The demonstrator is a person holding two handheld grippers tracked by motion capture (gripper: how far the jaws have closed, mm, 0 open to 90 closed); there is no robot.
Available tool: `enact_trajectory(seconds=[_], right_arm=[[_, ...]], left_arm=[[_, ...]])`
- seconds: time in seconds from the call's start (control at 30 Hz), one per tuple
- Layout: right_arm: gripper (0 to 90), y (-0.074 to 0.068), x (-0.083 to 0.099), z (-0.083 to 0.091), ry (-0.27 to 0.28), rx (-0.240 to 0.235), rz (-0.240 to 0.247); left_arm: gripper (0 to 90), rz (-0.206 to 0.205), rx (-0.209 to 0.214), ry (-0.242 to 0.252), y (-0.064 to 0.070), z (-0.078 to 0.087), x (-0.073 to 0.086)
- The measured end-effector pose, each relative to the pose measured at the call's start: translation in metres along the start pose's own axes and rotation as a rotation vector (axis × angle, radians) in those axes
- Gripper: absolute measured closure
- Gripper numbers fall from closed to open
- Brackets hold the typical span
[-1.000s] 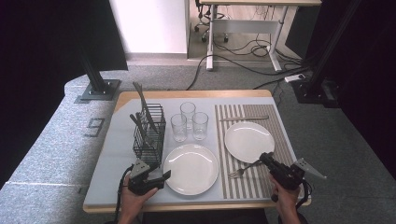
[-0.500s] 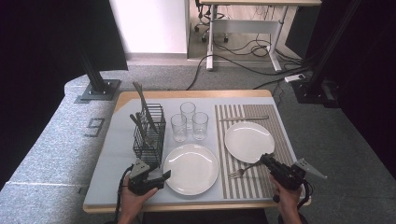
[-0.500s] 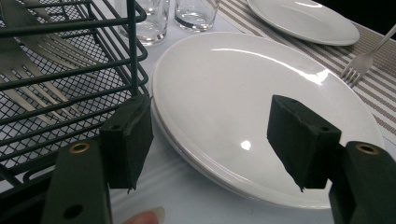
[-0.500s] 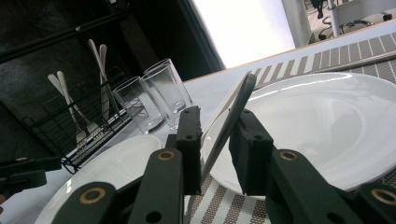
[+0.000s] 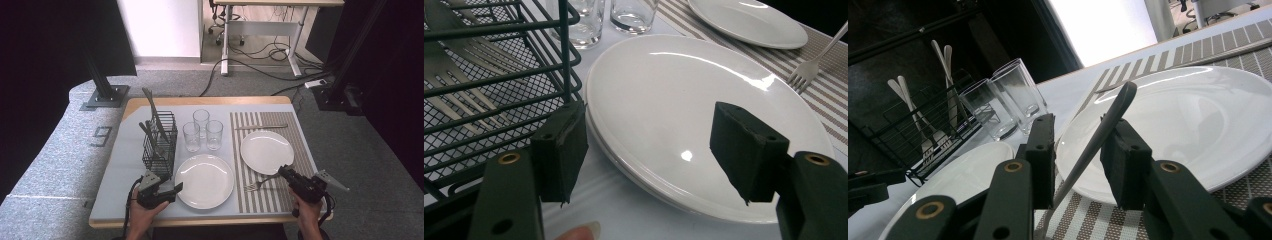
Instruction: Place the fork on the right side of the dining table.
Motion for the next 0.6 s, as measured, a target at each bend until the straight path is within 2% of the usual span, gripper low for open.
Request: enact_trajectory(seconds=[0.13, 0.33, 0.6], right_arm=[[65.6, 0.0023, -0.0008, 0.0022, 0.018, 0.011, -0.013], [65.9, 0.0069, 0.0005, 0.0039, 0.017, 0.029, -0.029], [68.3, 0.0103, 0.0012, 0.0041, 0.013, 0.055, -0.024]], left_arm=[[31.5, 0.0, -0.001, 0.0, -0.0001, 0.0001, 0.0001], [31.5, 0.0, -0.001, -0.001, -0.0001, -0.0002, 0.0001], [31.5, 0.001, -0.002, -0.002, -0.0008, -0.0005, 0.0007]])
Point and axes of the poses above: each handheld gripper's, and its own axes: z roughly backward along the jaws, x roughly out of its underside, y roughly to its right, the point moved 3 cm from there along -z, roughly forward along the jaws, and after that the axes turned 6 degrees about -z, right-handed, at the moved point
